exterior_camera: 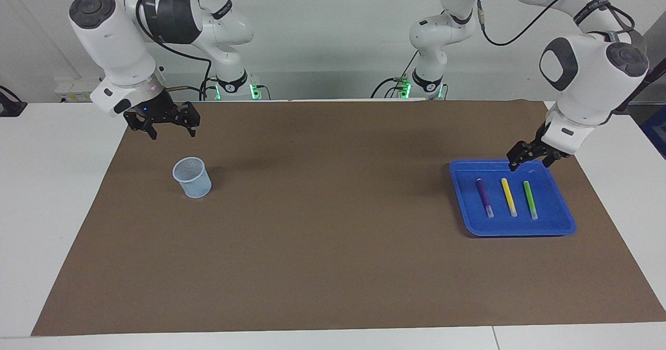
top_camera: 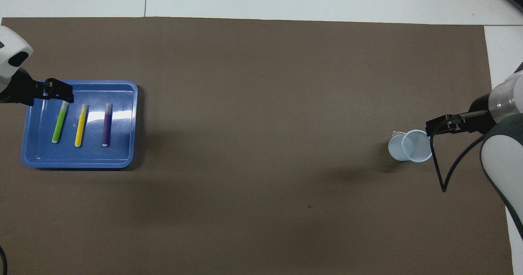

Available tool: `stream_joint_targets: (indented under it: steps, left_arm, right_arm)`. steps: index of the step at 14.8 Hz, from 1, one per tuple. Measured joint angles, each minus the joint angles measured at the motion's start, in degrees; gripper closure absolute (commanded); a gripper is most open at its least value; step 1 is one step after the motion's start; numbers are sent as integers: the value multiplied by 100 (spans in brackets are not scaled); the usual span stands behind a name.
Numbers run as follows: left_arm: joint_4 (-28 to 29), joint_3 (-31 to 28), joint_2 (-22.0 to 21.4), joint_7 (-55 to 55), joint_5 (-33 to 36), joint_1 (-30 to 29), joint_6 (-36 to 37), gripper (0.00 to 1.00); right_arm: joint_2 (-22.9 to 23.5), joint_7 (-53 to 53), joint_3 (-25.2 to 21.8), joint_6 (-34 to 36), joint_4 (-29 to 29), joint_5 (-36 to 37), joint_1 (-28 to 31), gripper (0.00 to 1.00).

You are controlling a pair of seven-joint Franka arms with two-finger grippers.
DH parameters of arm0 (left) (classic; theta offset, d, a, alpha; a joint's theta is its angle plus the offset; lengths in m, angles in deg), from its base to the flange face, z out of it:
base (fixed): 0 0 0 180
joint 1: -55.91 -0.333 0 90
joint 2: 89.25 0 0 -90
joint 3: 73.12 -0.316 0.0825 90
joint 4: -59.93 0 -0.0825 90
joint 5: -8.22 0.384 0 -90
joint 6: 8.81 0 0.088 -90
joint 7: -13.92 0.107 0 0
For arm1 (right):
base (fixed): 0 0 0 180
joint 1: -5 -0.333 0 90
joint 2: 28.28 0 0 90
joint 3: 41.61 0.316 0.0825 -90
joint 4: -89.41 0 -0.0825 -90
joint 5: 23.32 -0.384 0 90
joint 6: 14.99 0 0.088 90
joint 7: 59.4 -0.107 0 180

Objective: Right arm passes pens to left for tray arrangement

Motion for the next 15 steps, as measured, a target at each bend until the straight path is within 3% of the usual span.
stream_joint_targets:
  steps: [6,9,13,15]
  left_arm:
    - [-123,-8,-650,-70,-267,41,590,0]
    - [-123,-135,-826,-387,-283,387,634,0]
    - [-122,-1156,-889,-788,-283,1544,737,0]
    - [-122,-1400,-924,-780,-283,1680,797,0]
  right_arm:
    - [0,0,0,2,-2,0,-3,0]
    - [0,0,0,64,-85,0,-3,0]
    - [-4,0,-31,315,-349,0,-2,0]
    - [-4,0,-34,320,-364,0,-6,0]
